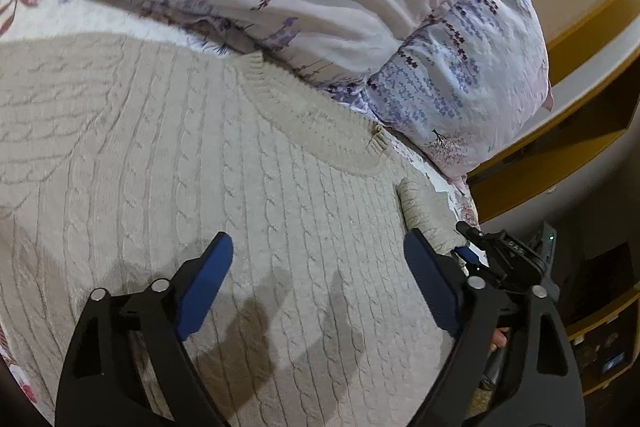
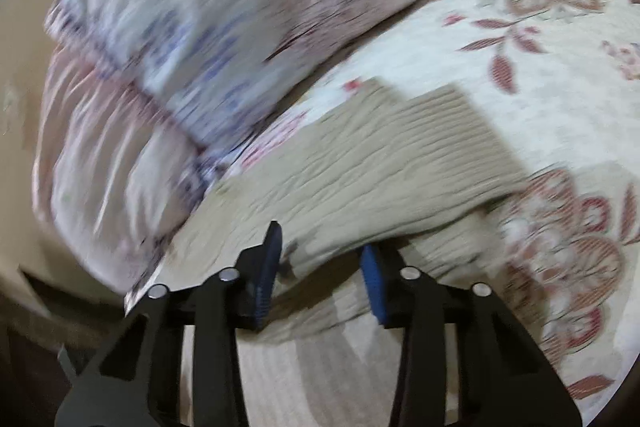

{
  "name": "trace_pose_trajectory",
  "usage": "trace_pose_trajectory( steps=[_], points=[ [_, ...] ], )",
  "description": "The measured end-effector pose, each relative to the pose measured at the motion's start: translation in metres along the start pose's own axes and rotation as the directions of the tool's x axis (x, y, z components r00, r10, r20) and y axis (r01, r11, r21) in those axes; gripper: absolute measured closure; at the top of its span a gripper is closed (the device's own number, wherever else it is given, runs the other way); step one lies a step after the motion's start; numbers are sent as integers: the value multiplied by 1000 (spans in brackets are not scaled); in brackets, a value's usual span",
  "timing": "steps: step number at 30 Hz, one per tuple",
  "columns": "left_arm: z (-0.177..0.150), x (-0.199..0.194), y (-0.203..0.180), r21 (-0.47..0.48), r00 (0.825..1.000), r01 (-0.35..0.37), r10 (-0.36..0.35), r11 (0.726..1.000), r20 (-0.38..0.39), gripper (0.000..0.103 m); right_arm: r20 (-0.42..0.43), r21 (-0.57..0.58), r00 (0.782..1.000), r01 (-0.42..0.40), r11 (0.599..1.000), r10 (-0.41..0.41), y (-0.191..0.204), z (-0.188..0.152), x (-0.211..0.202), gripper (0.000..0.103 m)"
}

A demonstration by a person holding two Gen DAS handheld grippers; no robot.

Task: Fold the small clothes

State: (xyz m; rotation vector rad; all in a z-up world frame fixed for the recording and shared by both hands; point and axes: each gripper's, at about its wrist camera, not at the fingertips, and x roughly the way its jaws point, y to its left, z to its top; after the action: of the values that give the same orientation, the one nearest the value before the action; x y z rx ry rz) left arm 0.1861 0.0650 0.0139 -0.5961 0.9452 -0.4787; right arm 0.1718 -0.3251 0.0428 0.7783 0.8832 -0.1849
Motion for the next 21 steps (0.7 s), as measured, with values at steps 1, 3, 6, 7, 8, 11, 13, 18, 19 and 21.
trace_pose_trajectory(
  steps=[1,3,6,7,8,11,13,18,19,21],
  points=[
    [0,0,2,-8,1000,3,-3,1000,-2,18,17,-28,999,32,999,-32,4,0,-1,81],
    [1,0,9,-32,1000,18,-18,999,-6,21,71,-117,993,100,988,-93,21,0,-3,88],
    [3,-2,16,-66,999,38,-39,997,-4,22,177,-311,982,126,942,-73,74,-14,-15,93],
    [4,-3,18,-76,999,49,-49,996,-3,22,187,-364,981,110,925,-44,88,-20,-18,93],
    [4,-4,20,-89,998,60,-60,994,-2,22,184,-437,983,82,896,-1,107,-29,-18,93],
    [5,-5,26,-124,997,82,-82,989,4,22,-11,-701,995,-79,709,100,163,-83,-5,86],
    [5,-4,29,-143,996,85,-86,986,-1,22,-143,-791,986,-163,590,81,182,-123,13,84],
    [4,-3,29,-151,996,87,-89,985,-3,24,-268,-740,962,-242,627,56,164,-140,25,61],
    [4,-3,29,-155,996,88,-89,984,-2,25,-285,-701,957,-251,668,60,155,-134,25,56],
    [5,-3,31,-176,996,92,-94,980,-1,30,-312,-592,946,-262,762,83,131,-115,22,51]
  ],
)
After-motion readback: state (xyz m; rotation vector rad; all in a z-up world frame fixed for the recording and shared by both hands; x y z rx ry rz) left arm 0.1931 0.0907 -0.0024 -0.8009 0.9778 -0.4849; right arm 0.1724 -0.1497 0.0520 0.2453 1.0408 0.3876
